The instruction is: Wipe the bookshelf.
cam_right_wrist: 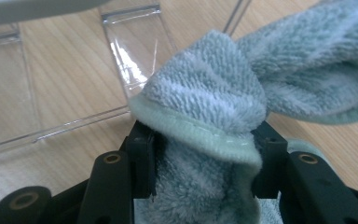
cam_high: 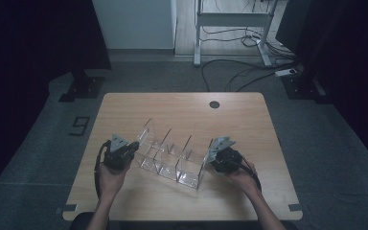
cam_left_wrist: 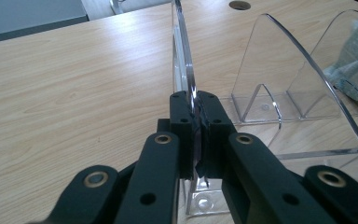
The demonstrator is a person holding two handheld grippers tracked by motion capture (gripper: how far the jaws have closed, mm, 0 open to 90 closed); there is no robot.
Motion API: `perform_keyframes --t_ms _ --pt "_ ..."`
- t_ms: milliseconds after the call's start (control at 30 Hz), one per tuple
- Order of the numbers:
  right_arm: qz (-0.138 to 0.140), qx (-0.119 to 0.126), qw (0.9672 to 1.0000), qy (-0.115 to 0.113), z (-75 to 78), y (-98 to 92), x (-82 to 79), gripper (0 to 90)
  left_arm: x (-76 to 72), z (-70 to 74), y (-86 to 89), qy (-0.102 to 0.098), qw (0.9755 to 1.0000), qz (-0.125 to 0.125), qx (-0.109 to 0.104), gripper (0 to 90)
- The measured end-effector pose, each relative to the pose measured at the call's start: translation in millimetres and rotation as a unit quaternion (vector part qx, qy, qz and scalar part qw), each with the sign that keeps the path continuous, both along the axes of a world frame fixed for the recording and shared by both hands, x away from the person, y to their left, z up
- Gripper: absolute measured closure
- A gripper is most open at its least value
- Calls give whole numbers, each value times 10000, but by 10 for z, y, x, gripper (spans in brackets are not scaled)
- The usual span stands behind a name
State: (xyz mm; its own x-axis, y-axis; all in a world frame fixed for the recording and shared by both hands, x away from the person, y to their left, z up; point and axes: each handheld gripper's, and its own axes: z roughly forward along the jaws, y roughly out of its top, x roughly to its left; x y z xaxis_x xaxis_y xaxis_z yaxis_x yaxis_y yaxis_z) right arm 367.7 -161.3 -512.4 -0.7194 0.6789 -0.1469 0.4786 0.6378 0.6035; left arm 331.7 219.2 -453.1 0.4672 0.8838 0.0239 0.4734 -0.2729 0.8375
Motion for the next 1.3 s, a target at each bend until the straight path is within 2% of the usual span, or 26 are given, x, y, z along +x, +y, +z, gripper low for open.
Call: perform_keyframes --t_ms 567,767,1000,1300 --pt "459 -57 9986 239 32 79 -242 522 0 -4 -11 -27 10000 53 14 867" --pt "708 34 9967 391 68 98 -383 523 -2 -7 -20 -44 9999 89 34 868" --pt "946 -45 9944 477 103 169 -541 522 -4 -7 -27 -50 9999 111 60 868" --pt "1186 -31 9912 581 146 225 -702 521 -5 -7 -33 -56 9999 128 72 869"
